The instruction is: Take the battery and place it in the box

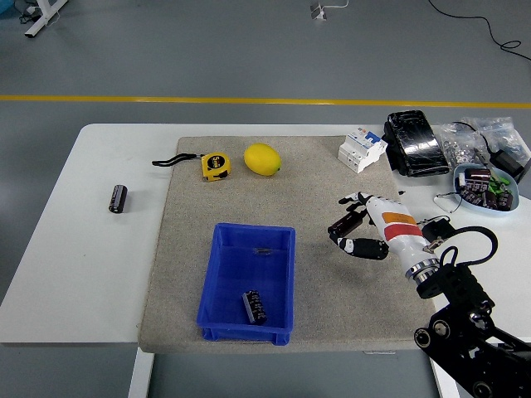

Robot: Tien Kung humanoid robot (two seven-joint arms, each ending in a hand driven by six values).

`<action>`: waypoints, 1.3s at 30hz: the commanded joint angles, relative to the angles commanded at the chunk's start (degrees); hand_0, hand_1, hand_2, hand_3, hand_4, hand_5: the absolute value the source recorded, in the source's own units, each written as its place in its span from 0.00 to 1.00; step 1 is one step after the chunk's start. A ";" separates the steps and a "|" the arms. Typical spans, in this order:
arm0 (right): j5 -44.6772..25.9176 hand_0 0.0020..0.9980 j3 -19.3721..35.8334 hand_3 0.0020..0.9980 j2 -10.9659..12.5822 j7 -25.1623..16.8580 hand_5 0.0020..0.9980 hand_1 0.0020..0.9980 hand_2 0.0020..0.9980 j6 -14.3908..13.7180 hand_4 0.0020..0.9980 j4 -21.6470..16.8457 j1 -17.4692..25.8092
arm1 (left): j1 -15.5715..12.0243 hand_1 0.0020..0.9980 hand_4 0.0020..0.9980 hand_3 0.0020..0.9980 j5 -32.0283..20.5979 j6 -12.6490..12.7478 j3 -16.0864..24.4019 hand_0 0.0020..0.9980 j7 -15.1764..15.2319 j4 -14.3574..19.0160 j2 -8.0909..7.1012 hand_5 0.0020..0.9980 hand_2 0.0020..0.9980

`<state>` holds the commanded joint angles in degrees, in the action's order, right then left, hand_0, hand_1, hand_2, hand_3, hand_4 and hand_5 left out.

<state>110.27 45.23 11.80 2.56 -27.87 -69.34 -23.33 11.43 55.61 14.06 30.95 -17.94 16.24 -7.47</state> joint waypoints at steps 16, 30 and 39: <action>2.59 0.45 -13.59 0.78 0.46 1.52 0.22 0.58 0.70 8.22 0.93 -10.72 -4.49 | -0.16 0.57 0.62 0.62 0.32 0.01 0.29 0.61 0.04 -0.11 -0.07 0.67 0.63; 1.61 0.53 -15.45 0.85 -0.09 0.96 0.22 0.64 0.78 12.17 0.93 -9.18 -5.63 | -0.40 0.58 0.62 0.62 0.52 -0.14 0.37 0.61 0.01 -0.15 -0.26 0.67 0.63; 1.57 0.53 -14.26 0.84 0.02 0.72 0.24 0.63 0.78 11.32 0.94 -9.50 -5.11 | -0.67 0.58 0.62 0.62 0.96 -0.22 0.78 0.61 -0.17 -0.13 -0.22 0.67 0.63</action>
<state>111.84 30.97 11.82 3.28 -16.55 -78.85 -28.44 10.76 56.57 13.84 31.73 -18.10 16.11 -7.69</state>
